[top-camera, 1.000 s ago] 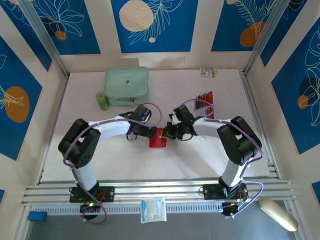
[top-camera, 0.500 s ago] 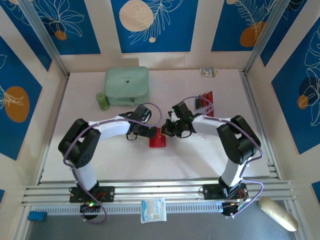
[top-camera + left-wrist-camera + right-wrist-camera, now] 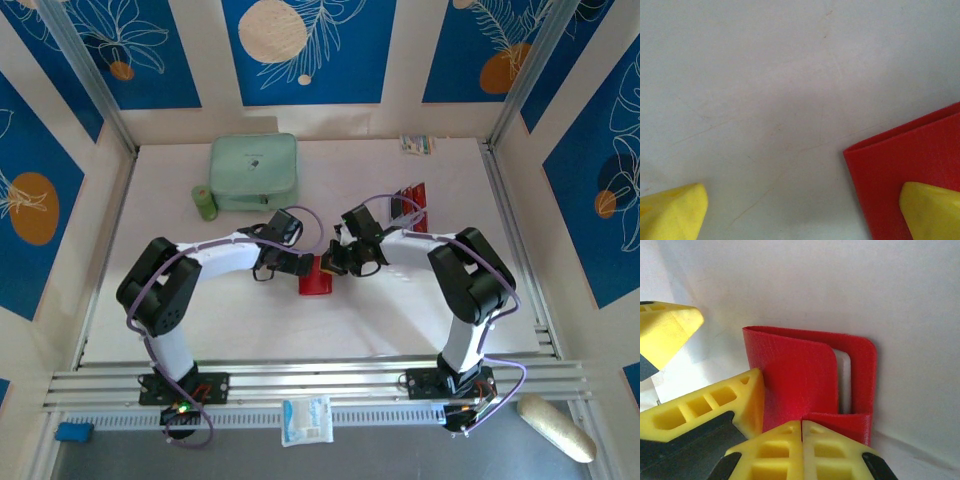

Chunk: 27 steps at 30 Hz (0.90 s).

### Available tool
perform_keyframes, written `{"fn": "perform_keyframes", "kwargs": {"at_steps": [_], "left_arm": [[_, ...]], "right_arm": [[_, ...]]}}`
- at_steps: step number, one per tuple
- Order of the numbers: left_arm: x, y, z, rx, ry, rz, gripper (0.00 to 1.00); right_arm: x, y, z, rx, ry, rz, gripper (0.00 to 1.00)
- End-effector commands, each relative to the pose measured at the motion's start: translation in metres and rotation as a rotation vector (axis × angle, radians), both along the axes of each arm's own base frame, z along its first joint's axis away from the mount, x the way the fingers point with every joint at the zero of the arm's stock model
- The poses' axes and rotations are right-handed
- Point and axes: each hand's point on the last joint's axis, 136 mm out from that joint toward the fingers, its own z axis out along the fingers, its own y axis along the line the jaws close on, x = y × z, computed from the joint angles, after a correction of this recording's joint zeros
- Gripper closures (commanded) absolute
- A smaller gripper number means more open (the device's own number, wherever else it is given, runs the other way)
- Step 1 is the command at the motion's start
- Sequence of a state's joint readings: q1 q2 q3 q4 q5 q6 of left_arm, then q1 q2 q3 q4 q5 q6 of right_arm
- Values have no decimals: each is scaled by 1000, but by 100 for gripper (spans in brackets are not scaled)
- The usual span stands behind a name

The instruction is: Put the credit cards into the card holder

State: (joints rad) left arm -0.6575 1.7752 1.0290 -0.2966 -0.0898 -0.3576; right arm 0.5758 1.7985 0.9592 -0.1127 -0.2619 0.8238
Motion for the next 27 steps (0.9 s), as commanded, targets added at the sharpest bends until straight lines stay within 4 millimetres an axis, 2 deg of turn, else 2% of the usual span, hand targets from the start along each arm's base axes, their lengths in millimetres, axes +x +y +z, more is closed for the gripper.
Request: {"fn": "perform_keyframes", "kwargs": {"at_steps": [1, 9, 27], "left_arm": [[-18, 14, -21, 70, 64, -7, 2], [-18, 14, -21, 71, 64, -7, 2], [-19, 14, -23, 70, 70, -7, 1]], "right_arm": [[-11, -1, -15, -25, 53, 7, 100], [-18, -2, -24, -44, 71, 16, 100], [-47, -19, -44, -151, 79, 55, 100]]}}
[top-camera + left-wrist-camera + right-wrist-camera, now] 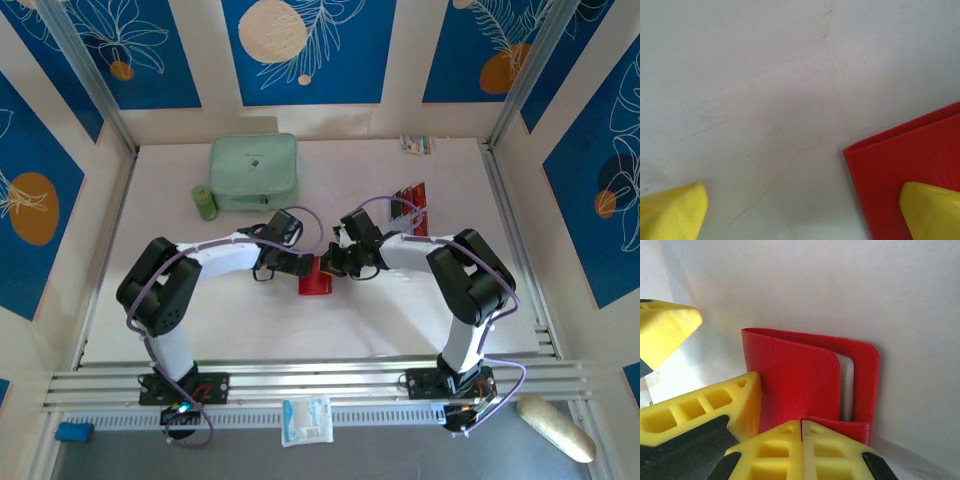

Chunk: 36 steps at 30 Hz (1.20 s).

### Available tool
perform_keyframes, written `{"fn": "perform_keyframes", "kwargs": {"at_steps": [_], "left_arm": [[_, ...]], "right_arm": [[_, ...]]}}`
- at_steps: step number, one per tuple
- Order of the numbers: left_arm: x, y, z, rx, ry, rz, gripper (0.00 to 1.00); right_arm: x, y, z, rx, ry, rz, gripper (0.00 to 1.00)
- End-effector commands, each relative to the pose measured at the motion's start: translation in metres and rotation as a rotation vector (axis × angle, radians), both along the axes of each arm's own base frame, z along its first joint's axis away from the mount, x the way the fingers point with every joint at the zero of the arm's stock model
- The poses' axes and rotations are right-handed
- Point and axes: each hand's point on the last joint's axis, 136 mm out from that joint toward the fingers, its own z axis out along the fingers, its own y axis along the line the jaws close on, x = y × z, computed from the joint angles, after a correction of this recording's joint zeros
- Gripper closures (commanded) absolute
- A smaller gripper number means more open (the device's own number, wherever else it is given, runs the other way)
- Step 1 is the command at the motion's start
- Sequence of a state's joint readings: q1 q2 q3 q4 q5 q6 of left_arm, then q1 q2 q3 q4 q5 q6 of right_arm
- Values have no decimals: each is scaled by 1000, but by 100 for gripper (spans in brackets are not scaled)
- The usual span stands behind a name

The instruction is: Put the credit cards into the card holder

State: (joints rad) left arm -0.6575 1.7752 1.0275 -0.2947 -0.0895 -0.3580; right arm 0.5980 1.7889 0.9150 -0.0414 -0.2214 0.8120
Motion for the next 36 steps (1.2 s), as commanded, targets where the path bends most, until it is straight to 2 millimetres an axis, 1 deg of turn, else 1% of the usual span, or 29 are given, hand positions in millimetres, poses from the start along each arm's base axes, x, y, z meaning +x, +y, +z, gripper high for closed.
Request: {"fn": "perform_keyframes", "kwargs": {"at_steps": [1, 13, 17, 24, 36], "left_arm": [[-18, 13, -22, 70, 69, -7, 2], [-18, 13, -22, 70, 72, -7, 1], [-18, 13, -22, 70, 71, -8, 2], [-18, 13, -23, 73, 72, -9, 1], [-18, 14, -22, 75, 65, -12, 2]], "right_arm": [[-47, -22, -40, -153, 135, 48, 100], [-67, -31, -60, -292, 113, 110, 100], [-77, -34, -66, -342, 103, 130, 100], [-95, -39, -82, -379, 92, 139, 100], [-110, -52, -105, -456, -23, 160, 100]]}}
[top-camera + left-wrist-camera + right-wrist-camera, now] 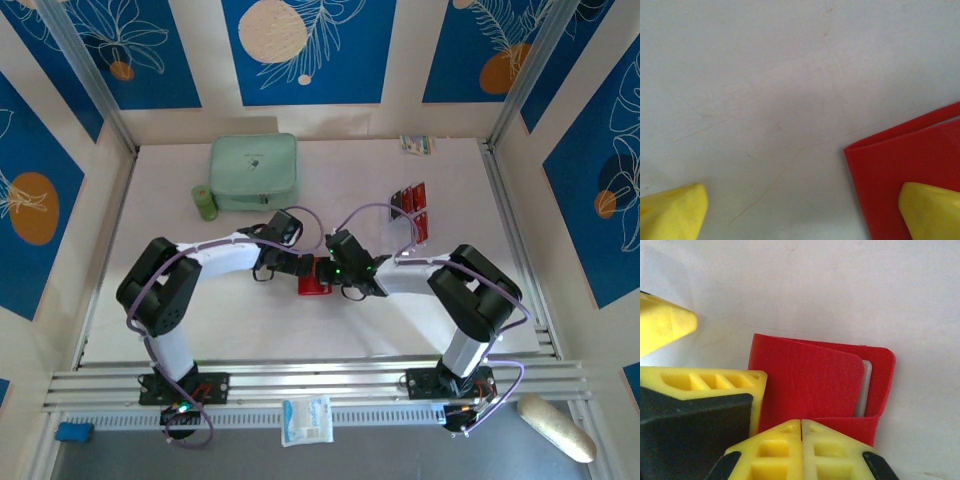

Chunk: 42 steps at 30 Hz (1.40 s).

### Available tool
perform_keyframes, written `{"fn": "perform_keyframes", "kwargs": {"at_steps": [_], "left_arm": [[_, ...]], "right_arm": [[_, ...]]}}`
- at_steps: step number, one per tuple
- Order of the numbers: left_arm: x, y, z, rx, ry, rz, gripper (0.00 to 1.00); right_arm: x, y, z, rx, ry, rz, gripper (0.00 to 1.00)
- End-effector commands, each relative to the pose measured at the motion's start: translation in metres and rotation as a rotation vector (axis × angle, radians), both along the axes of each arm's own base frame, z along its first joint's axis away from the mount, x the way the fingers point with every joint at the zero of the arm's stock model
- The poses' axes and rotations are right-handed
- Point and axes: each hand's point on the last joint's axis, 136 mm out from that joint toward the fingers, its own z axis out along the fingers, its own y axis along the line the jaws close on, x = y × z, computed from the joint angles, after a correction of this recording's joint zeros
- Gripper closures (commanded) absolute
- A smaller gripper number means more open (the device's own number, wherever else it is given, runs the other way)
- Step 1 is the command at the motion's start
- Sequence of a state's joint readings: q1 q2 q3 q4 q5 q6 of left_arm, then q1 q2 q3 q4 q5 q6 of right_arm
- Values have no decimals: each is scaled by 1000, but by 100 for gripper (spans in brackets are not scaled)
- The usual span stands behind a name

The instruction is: Put the credit cards into the card holder

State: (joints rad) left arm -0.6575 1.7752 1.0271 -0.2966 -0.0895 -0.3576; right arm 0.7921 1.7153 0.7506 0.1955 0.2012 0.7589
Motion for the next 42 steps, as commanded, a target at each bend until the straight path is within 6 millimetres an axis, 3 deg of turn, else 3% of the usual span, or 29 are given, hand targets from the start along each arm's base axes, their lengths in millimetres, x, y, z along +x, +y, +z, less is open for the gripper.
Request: {"fn": "perform_keyframes", "kwargs": {"at_steps": [1, 12, 20, 25, 30, 42], "left_arm": [[-19, 15, -22, 73, 63, -9, 2], [-20, 18, -23, 75, 57, 12, 2], [-7, 10, -5, 42, 24, 41, 2], [-4, 8, 9, 28, 5, 43, 2], [0, 8, 18, 25, -15, 42, 2], [28, 13, 43, -50, -65, 107, 1]], "right_arm": [[-104, -60, -98, -306, 337, 101, 100], [-124, -80, -121, -340, 285, 98, 100], [-137, -86, -135, -370, 291, 122, 100], [-137, -87, -134, -384, 305, 116, 100], [-125, -70, -118, -362, 296, 122, 100], [-63, -8, -38, -159, 224, 166, 73]]}}
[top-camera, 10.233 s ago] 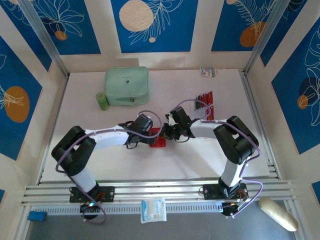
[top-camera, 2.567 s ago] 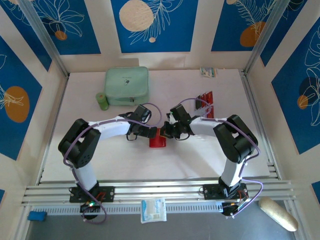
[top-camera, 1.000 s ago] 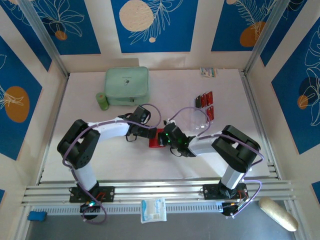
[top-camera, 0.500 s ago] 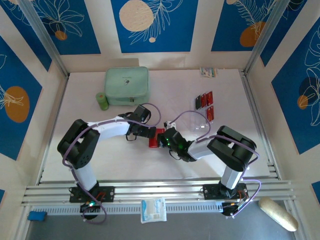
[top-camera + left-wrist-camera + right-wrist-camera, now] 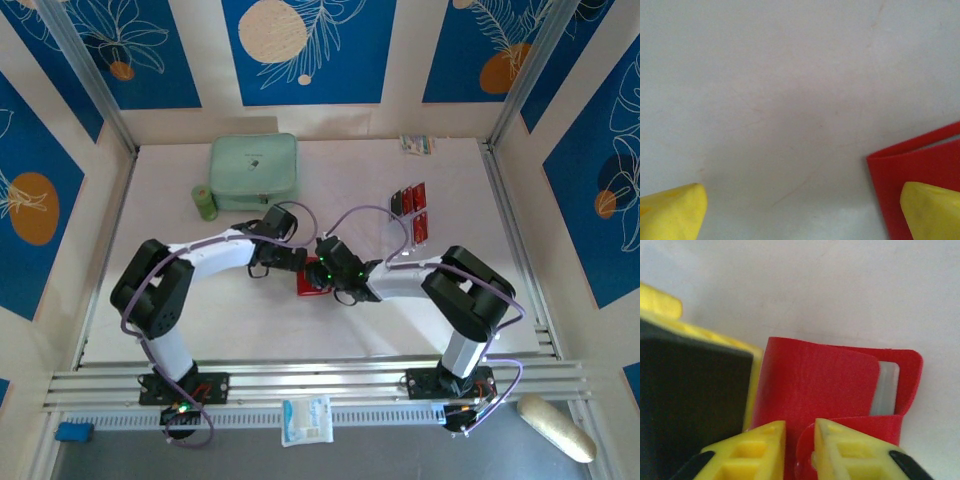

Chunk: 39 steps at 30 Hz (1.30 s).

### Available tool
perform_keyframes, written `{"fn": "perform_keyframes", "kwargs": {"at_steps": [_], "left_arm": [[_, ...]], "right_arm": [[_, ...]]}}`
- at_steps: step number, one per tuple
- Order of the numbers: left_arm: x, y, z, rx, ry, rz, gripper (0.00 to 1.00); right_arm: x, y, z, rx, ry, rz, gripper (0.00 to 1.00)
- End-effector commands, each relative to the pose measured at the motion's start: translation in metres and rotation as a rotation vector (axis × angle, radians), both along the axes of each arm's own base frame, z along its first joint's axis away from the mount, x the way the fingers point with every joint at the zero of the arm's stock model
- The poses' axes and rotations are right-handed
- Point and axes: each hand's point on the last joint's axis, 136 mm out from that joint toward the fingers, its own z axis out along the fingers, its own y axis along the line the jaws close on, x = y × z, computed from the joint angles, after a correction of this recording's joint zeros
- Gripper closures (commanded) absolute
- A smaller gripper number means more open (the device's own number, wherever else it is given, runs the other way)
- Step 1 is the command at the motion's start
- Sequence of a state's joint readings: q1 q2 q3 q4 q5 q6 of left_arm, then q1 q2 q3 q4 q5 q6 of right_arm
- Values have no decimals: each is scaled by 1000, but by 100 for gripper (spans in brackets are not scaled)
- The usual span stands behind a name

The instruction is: Put the credit cards into the card holder

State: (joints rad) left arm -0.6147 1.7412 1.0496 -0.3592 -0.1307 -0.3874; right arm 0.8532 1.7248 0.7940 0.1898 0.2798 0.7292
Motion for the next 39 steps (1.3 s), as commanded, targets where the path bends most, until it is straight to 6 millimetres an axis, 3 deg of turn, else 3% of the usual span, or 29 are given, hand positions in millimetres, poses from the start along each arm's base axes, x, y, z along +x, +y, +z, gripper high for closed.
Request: {"fn": "perform_keyframes", "kwargs": {"at_steps": [1, 8, 14, 19, 24, 28, 33, 36, 39], "left_arm": [[20, -8, 31, -77, -62, 26, 1], [38, 5, 53, -147, -105, 94, 1], [48, 19, 86, -200, -182, 116, 0], [60, 39, 130, -191, -316, 146, 0], [70, 62, 173, -164, -450, 171, 0], [74, 82, 200, -116, -549, 187, 0], [79, 117, 213, -36, -671, 262, 1], [81, 141, 206, 9, -676, 318, 0], [81, 165, 192, 53, -656, 362, 0]], "right_arm": [[-58, -24, -41, -114, 295, 125, 70], [-30, -19, 20, 68, 254, 132, 51], [8, -38, 101, 211, 132, 98, 41], [45, -93, 181, 256, -42, -32, 26], [79, -183, 230, 215, -196, -316, 3], [99, -267, 225, 146, -202, -599, 1], [104, -362, 168, 131, -65, -936, 1], [101, -398, 131, 57, -51, -1044, 1], [97, -415, 105, -67, -56, -1061, 1]]}}
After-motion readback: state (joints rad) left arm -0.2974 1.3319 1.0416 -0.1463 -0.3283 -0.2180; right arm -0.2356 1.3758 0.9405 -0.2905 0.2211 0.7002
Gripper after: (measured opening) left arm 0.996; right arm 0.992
